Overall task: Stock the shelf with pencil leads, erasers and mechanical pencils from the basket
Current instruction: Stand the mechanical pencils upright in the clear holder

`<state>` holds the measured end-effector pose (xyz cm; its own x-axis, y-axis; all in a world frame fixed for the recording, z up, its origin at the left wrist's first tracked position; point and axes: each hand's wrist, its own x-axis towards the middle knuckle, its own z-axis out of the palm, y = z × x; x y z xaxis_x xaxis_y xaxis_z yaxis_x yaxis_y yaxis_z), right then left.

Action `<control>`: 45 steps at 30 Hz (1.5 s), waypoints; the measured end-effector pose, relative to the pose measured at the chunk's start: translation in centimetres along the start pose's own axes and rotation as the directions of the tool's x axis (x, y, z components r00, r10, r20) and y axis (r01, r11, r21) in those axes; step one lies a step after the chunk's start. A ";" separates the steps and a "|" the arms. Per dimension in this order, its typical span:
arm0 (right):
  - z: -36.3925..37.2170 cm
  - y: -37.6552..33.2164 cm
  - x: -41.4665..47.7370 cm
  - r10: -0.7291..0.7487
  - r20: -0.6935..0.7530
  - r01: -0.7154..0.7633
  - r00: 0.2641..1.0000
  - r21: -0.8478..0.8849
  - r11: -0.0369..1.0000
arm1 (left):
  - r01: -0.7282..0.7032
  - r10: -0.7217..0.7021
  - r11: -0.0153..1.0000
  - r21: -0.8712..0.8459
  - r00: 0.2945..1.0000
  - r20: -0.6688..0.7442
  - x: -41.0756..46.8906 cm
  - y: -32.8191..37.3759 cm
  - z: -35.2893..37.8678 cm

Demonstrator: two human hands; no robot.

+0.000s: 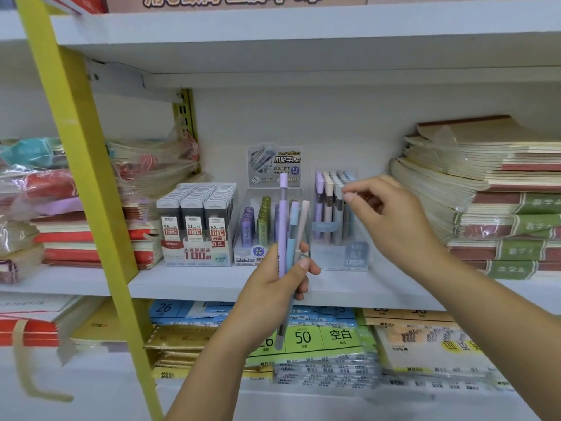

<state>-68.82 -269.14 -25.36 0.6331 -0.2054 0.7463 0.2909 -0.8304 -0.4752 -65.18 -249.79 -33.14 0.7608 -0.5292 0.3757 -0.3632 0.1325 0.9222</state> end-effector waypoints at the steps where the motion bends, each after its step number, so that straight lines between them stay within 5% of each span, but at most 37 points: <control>1: 0.1 -0.7 -0.4 0.034 0.040 -0.038 0.999 0.089 0.995 | 0.004 -0.004 1.000 0.015 1.000 0.028 -0.1 0.0 0.0; 5: 0.2 -2.8 -0.3 0.166 0.305 -0.281 0.938 0.382 0.881 | 0.005 -0.016 0.997 0.076 0.988 0.156 -0.7 0.2 0.2; 8: 0.1 -3.5 -0.3 0.172 0.396 -0.350 0.902 0.435 0.830 | 0.009 -0.036 0.992 0.129 0.976 0.213 -1.1 0.3 0.2; 11: 0.0 -3.7 -0.6 0.176 0.343 -0.340 0.923 0.507 0.792 | 0.027 -0.055 0.990 0.135 0.976 0.210 -1.1 0.2 0.0; 14: -1.0 -3.9 -0.1 0.212 0.105 -0.231 0.972 0.619 0.751 | 0.044 -0.071 0.988 0.148 0.981 0.179 -1.0 0.1 -0.6; 20: -3.3 -4.0 1.6 0.012 -0.199 0.088 0.980 0.485 0.870 | 0.089 -0.091 0.995 0.045 0.995 0.039 -0.8 -0.2 -2.2; 25: -1.7 -3.5 2.6 -0.083 -0.018 0.085 0.996 0.209 0.974 | 0.080 -0.083 0.995 -0.052 0.995 -0.050 -0.7 -0.3 -3.1; 33: 0.9 -1.9 2.4 -0.080 0.191 0.075 0.978 0.032 0.997 | 0.067 -0.073 0.995 -0.075 0.993 -0.091 -0.6 -0.8 -3.5; 45: 1.6 -1.5 3.5 -0.171 0.085 0.181 0.982 -0.134 0.974 | 0.059 -0.069 0.993 -0.101 0.993 -0.098 -0.4 -0.9 -3.5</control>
<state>-65.88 -267.76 -22.76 0.6325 -0.0155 0.7744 0.3020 -0.9158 -0.2650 -63.26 -246.73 -33.80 0.8333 -0.4519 0.3184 -0.2616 0.1852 0.9473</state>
